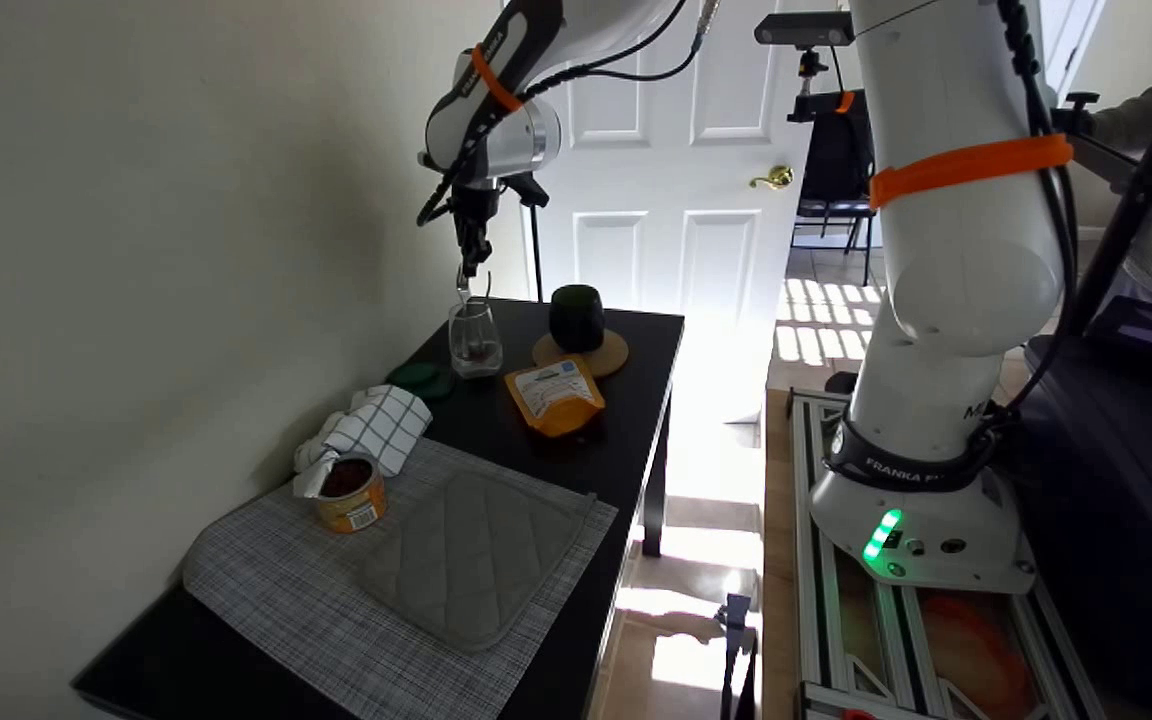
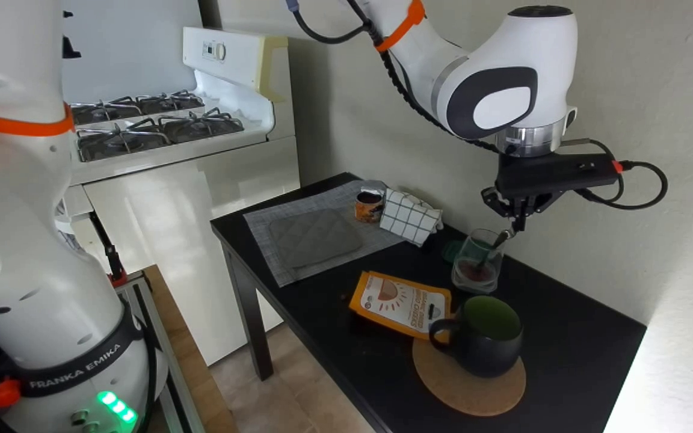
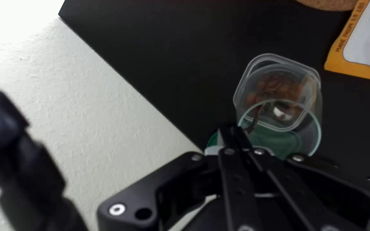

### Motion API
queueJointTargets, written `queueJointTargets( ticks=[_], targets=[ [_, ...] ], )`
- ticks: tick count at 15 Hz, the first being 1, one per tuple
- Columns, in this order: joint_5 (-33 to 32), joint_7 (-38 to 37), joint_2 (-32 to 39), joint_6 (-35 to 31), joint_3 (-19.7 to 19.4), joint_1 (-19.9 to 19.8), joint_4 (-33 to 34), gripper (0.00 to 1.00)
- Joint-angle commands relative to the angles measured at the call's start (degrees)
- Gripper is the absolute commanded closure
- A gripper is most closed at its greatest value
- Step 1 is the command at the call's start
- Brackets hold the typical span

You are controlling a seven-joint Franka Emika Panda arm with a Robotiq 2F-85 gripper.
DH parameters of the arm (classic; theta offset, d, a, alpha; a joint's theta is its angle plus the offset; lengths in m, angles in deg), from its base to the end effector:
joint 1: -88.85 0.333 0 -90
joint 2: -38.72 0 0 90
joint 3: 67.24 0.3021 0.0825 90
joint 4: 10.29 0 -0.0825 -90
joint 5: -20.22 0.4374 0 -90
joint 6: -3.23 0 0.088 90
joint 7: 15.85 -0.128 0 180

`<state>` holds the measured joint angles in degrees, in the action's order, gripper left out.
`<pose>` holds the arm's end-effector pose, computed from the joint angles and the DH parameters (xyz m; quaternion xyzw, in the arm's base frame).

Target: Remove the silver fork from the black mug and put it in the glass cup.

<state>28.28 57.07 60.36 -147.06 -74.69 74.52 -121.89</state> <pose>0.6363 -0.2538 0.2493 0.9109 0.3837 0.1172 0.0967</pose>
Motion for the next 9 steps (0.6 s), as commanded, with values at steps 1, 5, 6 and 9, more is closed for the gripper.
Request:
queueJointTargets(
  ticks=[1, 5, 6, 9],
  targets=[
    [-4.5, -5.2, 2.2, 5.2, -0.1, -0.7, 4.0, 0.7],
    [-7.1, -6.4, 0.7, 11.3, 0.2, -1.2, 4.5, 0.42],
    [-7.3, -6.3, 0.1, 12.3, 0.3, -1.3, 4.3, 0.33],
    [-6.1, -3.3, -3.5, 14.6, 1.1, -2.1, 2.1, 0.12]
  ],
)
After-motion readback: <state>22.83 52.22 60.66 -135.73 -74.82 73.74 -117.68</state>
